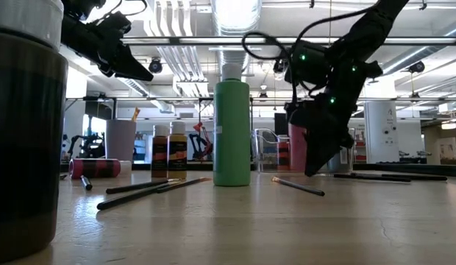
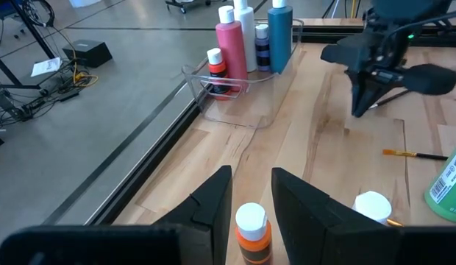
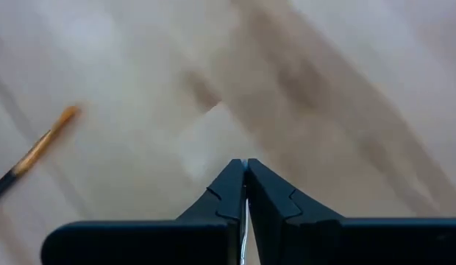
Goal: Pick & Place Paint Supplies
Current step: Put the silver paint brush into the violet cup
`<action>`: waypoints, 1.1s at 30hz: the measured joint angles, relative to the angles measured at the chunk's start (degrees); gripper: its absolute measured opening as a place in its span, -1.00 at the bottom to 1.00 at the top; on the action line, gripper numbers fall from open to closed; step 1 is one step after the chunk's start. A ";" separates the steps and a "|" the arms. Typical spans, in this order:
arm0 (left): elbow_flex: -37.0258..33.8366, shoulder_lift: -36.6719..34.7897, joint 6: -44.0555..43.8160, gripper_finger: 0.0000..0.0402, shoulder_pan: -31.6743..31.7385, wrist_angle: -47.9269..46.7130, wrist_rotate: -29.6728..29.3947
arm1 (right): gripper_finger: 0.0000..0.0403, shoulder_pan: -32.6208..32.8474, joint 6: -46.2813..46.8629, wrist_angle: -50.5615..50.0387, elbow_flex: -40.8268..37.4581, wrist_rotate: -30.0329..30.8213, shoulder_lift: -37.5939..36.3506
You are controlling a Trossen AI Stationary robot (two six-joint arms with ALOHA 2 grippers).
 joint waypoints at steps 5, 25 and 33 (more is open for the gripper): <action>0.00 0.00 0.00 -0.48 0.00 0.00 0.02 | -0.96 0.78 -0.90 0.70 1.52 0.69 -3.90; 0.00 0.00 -2.21 -0.48 -0.07 0.40 0.17 | -0.96 8.35 -23.62 22.28 8.33 16.78 -15.40; -1.88 0.55 -2.96 -0.48 -0.04 11.34 5.87 | -0.96 8.91 -35.35 42.48 8.36 12.91 -10.81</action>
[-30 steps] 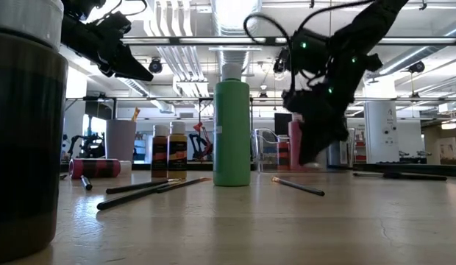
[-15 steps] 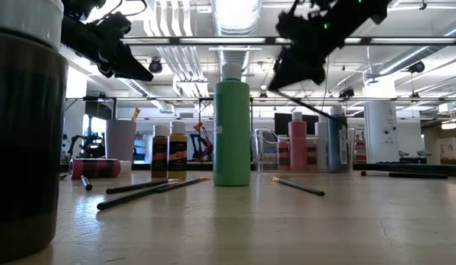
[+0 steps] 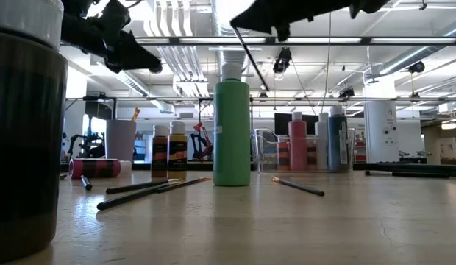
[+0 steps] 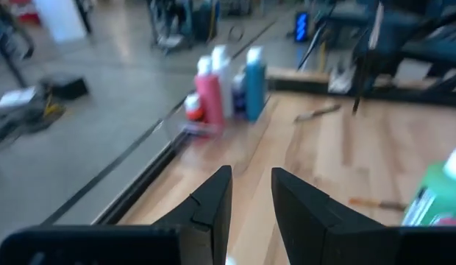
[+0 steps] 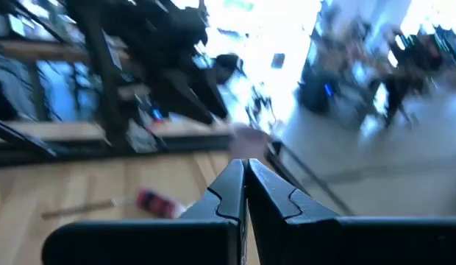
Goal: Pick & Place Paint Supplies
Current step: Put the silver paint brush into the violet cup
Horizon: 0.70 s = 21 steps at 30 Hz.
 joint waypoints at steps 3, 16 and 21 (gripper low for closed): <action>-1.69 0.97 -0.02 -0.48 0.00 7.46 2.90 | -0.96 0.38 -3.45 7.50 -0.02 -4.23 2.80; -3.67 7.70 -1.39 -0.48 -0.07 25.14 24.01 | -0.96 2.19 -9.64 25.52 1.17 -11.14 9.85; -3.67 11.71 -1.37 -0.48 -0.95 32.46 27.91 | -0.96 2.62 -9.44 25.14 3.08 -11.94 11.23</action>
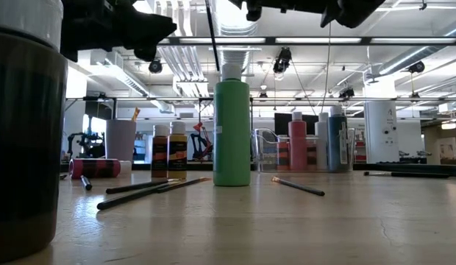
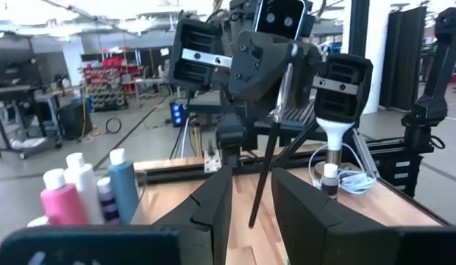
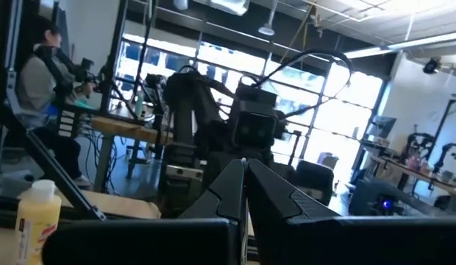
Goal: Pick & Place Paint Supplies
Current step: Put the silver paint brush into the violet cup
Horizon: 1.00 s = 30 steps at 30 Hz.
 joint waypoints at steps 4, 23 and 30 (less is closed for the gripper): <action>0.44 3.28 0.57 -0.48 -1.33 3.88 0.10 | -0.96 -0.03 -0.31 -1.38 0.83 0.10 -0.02; 10.74 15.57 3.08 -0.48 -5.61 6.38 0.12 | -0.96 -0.06 -0.31 -2.76 1.07 0.34 -0.09; 12.25 16.78 2.94 -0.48 -5.88 6.07 0.16 | -0.96 -0.06 -0.43 -4.21 1.07 0.75 -0.11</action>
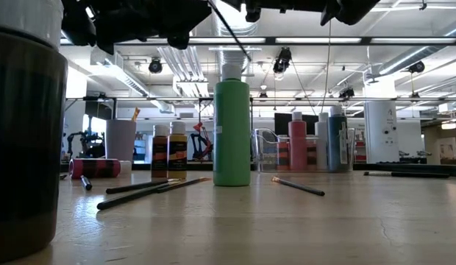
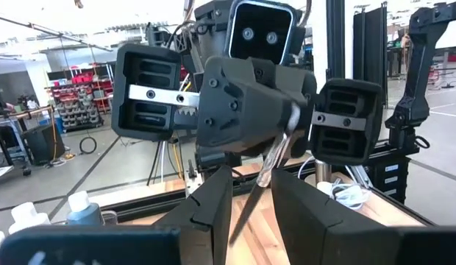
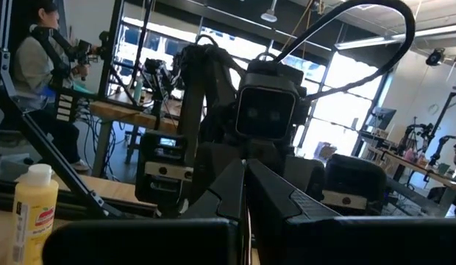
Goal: Pick & Place Paint Supplies
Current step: Put the silver paint brush into the violet cup
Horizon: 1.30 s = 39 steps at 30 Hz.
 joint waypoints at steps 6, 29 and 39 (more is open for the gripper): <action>0.14 -0.19 -0.36 -0.48 -0.46 -0.75 1.46 | -0.96 -0.11 -1.06 -0.51 0.00 0.60 -0.02; 2.13 -0.20 0.25 -0.58 -0.52 -3.59 1.11 | -0.96 -0.17 -1.21 -1.07 -0.02 1.99 -0.07; 2.13 -0.20 0.29 -0.94 -0.52 -3.65 0.91 | -0.96 -0.20 -1.21 -1.05 -0.02 1.99 -0.07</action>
